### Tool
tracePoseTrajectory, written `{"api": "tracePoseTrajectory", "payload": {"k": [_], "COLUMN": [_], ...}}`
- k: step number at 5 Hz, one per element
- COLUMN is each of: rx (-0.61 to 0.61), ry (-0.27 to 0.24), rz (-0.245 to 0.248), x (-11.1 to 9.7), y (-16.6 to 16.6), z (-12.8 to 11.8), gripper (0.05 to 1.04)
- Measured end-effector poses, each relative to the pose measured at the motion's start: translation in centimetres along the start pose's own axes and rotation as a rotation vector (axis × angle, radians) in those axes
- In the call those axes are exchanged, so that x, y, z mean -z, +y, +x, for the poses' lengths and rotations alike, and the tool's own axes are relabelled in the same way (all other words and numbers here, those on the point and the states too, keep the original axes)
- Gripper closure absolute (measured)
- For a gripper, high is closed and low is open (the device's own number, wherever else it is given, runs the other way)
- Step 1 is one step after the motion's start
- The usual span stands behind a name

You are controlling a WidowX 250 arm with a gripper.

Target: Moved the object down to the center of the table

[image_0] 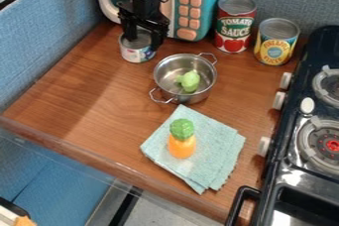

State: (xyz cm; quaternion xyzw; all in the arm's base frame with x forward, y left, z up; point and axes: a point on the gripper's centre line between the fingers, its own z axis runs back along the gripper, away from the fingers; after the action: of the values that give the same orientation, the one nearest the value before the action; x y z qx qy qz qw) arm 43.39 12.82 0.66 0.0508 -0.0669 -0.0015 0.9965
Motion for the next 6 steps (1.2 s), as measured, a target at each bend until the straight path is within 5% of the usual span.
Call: {"api": "tracePoseTrajectory", "payload": {"k": [3,6], "rx": [-0.072,-0.142], "ry": [0.126,0.217], "rz": [-0.029,-0.078], "x": [-0.9,-4.6], "y": [0.3,0.2], "z": [-7.3,-16.0], "gripper": [0.083,0.083]}}
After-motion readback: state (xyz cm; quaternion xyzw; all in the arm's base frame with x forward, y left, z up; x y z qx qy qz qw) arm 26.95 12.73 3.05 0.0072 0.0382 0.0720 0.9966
